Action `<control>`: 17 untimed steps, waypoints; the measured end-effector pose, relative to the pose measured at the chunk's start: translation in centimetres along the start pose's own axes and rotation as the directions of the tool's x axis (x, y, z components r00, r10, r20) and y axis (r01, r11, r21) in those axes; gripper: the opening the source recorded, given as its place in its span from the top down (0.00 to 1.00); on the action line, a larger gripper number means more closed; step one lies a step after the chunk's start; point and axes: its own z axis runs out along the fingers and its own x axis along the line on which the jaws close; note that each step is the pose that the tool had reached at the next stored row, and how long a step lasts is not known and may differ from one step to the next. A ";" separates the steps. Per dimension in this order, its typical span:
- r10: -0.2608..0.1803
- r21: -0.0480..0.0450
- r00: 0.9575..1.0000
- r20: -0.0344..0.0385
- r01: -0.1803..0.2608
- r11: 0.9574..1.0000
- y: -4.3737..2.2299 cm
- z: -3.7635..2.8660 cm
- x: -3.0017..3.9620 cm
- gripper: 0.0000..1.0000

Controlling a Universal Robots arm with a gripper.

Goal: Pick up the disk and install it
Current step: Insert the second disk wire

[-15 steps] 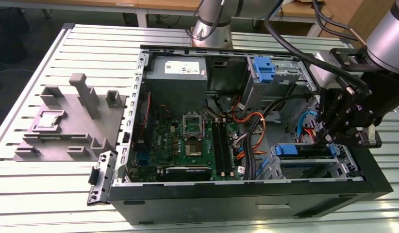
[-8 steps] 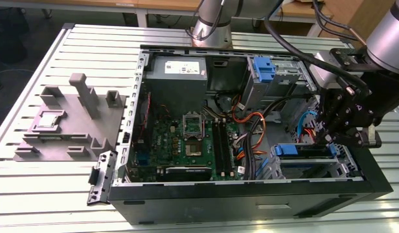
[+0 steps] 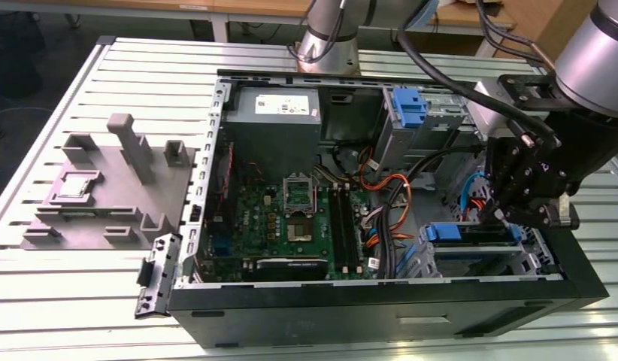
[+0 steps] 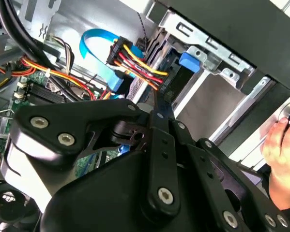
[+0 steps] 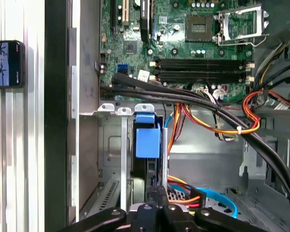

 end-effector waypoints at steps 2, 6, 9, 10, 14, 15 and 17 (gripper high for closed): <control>0.000 0.000 1.000 0.000 0.000 1.000 0.01 -0.01 0.00 0.90; 0.000 -0.001 1.000 0.000 0.000 1.000 0.00 -0.80 -0.01 0.90; 0.000 -0.001 1.000 0.000 0.000 1.000 -0.02 -1.69 -0.12 0.90; 0.000 -0.001 1.000 0.000 0.000 1.000 -0.03 -1.86 -0.24 0.90; 0.000 -0.001 1.000 0.000 0.000 1.000 -0.03 -2.29 -0.92 0.90; 0.000 -0.001 1.000 0.000 0.000 1.000 -0.03 -2.41 -1.10 0.90; 0.000 -0.001 1.000 0.000 0.000 1.000 -0.04 -2.69 -1.38 0.90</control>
